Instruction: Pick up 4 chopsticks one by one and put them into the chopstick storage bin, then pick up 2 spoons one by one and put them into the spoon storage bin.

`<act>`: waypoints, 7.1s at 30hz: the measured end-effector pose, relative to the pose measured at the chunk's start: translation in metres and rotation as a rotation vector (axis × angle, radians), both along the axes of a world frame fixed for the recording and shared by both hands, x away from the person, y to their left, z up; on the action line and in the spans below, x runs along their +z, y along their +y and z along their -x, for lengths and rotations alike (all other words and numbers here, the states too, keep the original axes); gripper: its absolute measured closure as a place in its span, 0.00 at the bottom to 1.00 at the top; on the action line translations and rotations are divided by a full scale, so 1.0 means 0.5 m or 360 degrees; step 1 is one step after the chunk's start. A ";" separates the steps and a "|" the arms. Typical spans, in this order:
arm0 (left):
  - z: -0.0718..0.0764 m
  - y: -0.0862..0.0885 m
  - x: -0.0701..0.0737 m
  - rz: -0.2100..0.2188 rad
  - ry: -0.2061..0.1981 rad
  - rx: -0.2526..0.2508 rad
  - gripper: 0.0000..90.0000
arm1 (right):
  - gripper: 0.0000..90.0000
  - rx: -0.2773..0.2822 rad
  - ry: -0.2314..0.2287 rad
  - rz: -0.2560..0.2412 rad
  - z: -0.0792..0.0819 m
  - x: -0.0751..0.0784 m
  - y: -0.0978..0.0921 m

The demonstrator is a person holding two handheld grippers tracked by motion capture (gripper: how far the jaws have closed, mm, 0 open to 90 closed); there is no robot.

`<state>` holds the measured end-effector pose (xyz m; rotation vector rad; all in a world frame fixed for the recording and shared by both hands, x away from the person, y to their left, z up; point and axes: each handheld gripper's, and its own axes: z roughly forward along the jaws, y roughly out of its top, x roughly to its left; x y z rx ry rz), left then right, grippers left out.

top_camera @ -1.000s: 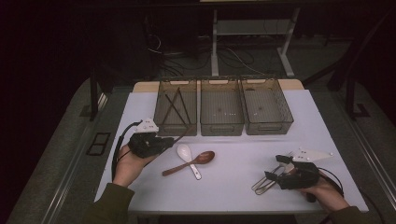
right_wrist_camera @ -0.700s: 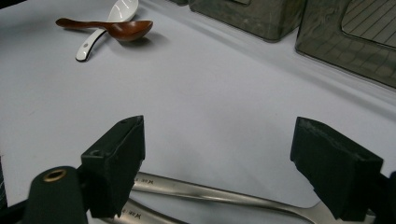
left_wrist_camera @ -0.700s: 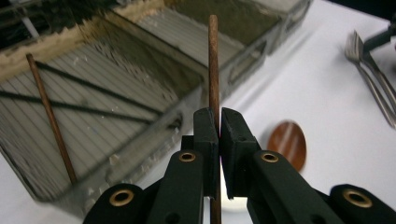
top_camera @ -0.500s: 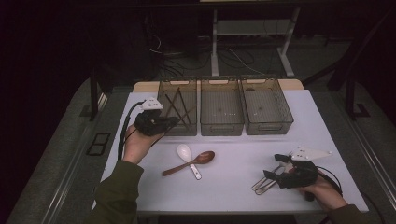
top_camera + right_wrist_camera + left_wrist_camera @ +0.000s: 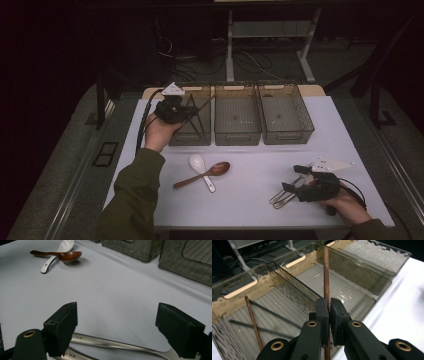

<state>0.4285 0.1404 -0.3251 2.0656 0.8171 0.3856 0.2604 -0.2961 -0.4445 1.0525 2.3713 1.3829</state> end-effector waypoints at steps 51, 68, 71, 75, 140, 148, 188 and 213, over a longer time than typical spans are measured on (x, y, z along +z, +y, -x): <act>-0.167 -0.035 -0.075 -0.0005 0.0043 0.0121 0.58 | 0.19 0.0026 -0.0001 -0.0023 0.000 0.003 -0.004; -0.106 -0.035 -0.043 0.0039 0.0029 0.0019 0.41 | 0.19 0.0025 0.0002 -0.0038 -0.002 0.004 -0.003; -0.090 -0.034 -0.040 0.0037 0.0026 -0.0004 0.39 | 0.19 0.0027 0.0008 -0.0045 -0.004 0.004 -0.002; -0.067 -0.031 -0.039 0.0029 0.0024 -0.0032 0.37 | 0.19 0.0030 0.0007 -0.0046 -0.004 0.004 -0.003; 0.257 -0.026 -0.176 0.0122 0.0028 -0.0216 0.22 | 0.19 0.0056 -0.0007 -0.0009 -0.009 0.004 0.014; 0.250 -0.030 -0.183 0.0137 0.0040 -0.0218 0.37 | 0.19 0.0060 -0.0007 -0.0004 -0.011 0.003 0.014; 0.171 -0.140 -0.224 -0.0168 0.0235 -0.0268 0.98 | 0.19 0.0066 -0.0011 0.0012 -0.008 0.003 0.018; 0.200 -0.107 -0.211 -0.0110 0.0259 -0.0411 0.44 | 0.19 0.0065 -0.0010 0.0013 -0.007 0.004 0.017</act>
